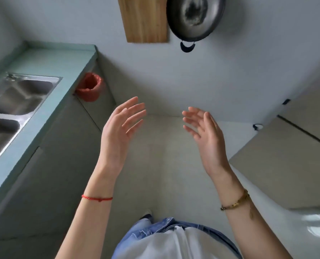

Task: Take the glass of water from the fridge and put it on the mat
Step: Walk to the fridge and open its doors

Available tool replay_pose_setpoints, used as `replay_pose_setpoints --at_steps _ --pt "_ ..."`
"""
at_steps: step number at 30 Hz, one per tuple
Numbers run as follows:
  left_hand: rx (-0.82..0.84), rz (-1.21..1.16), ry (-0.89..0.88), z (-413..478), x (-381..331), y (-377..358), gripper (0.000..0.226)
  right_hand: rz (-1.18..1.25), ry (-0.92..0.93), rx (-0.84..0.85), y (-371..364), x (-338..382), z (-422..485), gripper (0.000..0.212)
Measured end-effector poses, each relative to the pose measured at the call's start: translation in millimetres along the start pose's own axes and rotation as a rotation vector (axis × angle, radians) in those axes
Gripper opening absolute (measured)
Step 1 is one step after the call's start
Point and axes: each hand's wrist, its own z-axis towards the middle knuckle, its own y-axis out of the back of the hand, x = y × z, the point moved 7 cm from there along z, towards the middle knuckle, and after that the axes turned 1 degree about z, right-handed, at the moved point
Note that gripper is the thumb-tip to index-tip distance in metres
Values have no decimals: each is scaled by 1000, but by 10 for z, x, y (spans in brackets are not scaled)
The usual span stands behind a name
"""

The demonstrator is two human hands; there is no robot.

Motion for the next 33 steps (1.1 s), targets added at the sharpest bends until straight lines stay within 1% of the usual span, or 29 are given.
replay_pose_setpoints --at_steps 8,12,16,20,26,29,33 --pt "365 18 125 622 104 -298 42 17 139 -373 228 72 -176 45" --pt "519 17 194 693 242 -507 38 3 184 -534 321 69 -445 45" --pt "662 7 260 625 362 -742 38 -19 216 -655 385 121 -696 44" --pt "780 18 301 527 473 -1038 40 -37 249 -747 488 209 -885 43" --pt "922 51 294 459 661 -1629 38 -66 284 -822 795 409 -934 44" --pt "955 54 289 489 771 -1947 39 -65 304 -844 1047 527 -882 48" --pt "974 51 281 560 908 -2429 40 -94 332 -858 1466 728 -742 43"
